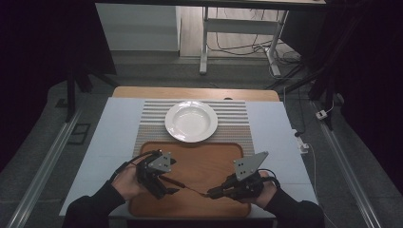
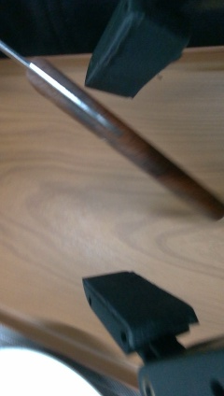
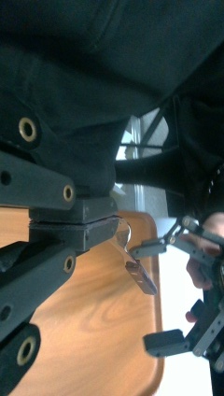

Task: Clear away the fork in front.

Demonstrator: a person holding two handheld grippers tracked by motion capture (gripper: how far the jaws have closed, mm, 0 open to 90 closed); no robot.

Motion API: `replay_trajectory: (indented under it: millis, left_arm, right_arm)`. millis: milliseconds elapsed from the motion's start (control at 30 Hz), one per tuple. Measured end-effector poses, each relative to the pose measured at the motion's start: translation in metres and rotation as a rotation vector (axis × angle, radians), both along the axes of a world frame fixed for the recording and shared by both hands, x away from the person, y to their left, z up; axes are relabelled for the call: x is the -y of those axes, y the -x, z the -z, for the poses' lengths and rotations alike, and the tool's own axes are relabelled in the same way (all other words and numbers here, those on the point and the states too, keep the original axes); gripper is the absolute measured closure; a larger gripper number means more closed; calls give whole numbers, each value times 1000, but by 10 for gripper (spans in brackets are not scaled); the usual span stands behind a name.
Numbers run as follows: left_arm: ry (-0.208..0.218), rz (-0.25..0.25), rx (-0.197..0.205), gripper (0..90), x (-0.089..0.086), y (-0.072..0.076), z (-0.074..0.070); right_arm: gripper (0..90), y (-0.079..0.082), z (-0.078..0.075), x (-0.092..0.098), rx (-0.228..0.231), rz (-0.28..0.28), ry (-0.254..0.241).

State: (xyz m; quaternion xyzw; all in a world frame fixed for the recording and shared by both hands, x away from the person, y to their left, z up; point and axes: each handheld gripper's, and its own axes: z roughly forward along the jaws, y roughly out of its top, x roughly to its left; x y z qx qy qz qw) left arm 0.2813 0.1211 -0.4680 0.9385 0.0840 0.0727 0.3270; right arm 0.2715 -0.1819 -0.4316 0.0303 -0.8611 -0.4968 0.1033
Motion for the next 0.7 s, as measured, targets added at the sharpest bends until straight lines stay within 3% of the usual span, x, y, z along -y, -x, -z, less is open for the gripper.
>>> replay_trajectory:
  millis: [233,333,400,700]
  left_arm:
    - [-35,96,17,236,6,9,3]
    - [-37,135,-1,300,7,11,5]
    - [-36,164,-22,375,7,12,5]
    - [-31,274,-28,707,6,15,5]
  right_arm:
    - [894,4,2,-4,3,-67,19]
    - [894,5,3,-5,-3,-81,24]
    - [894,6,3,-6,-5,-86,29]
    - [891,5,4,-6,-9,-88,37]
